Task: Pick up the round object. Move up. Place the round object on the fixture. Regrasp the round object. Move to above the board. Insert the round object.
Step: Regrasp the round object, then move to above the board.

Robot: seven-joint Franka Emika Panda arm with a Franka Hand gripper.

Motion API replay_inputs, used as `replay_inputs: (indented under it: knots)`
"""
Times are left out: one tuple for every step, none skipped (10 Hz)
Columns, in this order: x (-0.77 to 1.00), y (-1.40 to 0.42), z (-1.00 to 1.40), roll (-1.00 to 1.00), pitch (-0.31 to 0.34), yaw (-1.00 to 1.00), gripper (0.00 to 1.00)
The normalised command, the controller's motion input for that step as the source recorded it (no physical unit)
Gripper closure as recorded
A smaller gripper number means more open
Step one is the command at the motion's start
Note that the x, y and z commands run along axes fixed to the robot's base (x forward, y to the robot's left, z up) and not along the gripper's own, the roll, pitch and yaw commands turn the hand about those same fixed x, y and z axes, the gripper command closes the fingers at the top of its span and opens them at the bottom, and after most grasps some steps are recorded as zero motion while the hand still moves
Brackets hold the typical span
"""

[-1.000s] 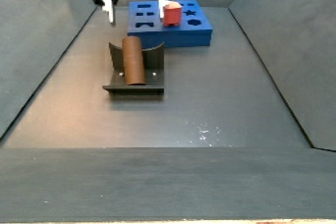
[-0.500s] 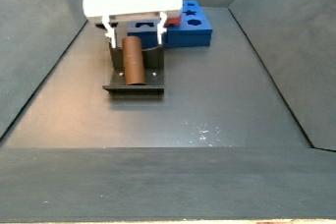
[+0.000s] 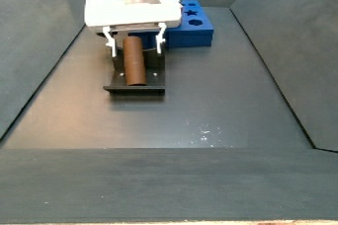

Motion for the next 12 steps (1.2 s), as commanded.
replay_inputs:
  knots:
    - [0.01, -0.02, -0.17, 0.09, -0.054, -0.02, 0.0]
    - [0.01, -0.02, -0.17, 0.09, -0.053, -0.02, 0.0]
    - [0.0, 0.0, 0.0, 0.0, 0.0, 0.0, 1.0]
    - [-0.05, 0.17, 1.0, -0.04, 0.242, -0.26, 1.0]
    - [-0.05, 0.17, 1.0, -0.06, 0.237, -0.24, 1.0]
    - [-0.06, 0.16, 1.0, -0.1, 0.244, -0.16, 1.0]
    - [-0.06, 0.16, 1.0, -0.11, 0.254, -0.11, 1.0]
    - [-0.06, 0.15, 1.0, -0.13, 0.277, -0.03, 1.0]
    - [-0.06, 0.15, 1.0, -0.14, 0.288, 0.02, 1.0]
    - [-0.06, 0.14, 1.0, -0.11, 0.266, 0.08, 1.0]
    - [-0.06, 0.14, 1.0, -0.09, 0.232, 0.11, 1.0]
    - [-0.06, 0.13, 1.0, -0.09, 0.172, 0.14, 1.0]
